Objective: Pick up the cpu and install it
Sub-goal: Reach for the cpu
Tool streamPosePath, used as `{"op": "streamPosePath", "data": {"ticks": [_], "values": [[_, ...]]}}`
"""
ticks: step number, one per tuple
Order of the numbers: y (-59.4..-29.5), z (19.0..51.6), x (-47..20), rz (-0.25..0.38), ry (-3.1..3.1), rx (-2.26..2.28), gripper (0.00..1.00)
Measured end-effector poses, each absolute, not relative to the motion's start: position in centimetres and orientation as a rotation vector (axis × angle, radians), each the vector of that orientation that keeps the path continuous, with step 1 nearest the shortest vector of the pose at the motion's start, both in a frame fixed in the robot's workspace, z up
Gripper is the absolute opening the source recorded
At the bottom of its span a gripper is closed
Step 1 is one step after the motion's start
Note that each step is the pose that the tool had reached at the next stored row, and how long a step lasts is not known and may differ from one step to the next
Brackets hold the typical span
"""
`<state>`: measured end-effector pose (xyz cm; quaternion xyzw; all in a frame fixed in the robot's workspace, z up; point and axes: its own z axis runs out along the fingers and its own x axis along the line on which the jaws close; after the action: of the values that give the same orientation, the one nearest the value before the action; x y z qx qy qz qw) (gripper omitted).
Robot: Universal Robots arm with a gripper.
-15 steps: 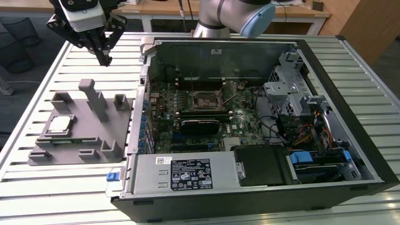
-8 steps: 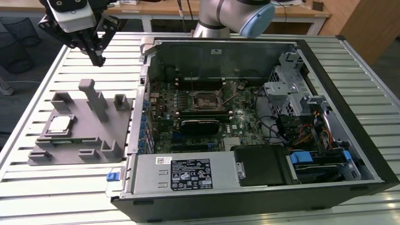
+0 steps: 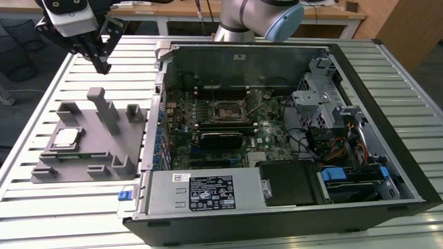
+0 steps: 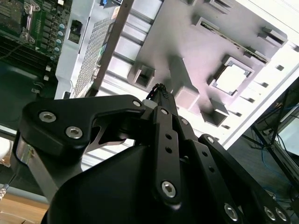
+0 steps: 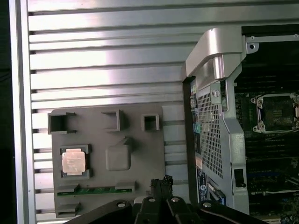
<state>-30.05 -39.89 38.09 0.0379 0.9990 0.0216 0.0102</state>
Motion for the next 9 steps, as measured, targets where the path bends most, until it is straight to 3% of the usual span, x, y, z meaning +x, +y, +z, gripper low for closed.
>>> {"op": "streamPosePath", "data": {"ticks": [9], "values": [[-39.9,38.0,-31.2,0.067,3.119,0.119,0.11]]}}
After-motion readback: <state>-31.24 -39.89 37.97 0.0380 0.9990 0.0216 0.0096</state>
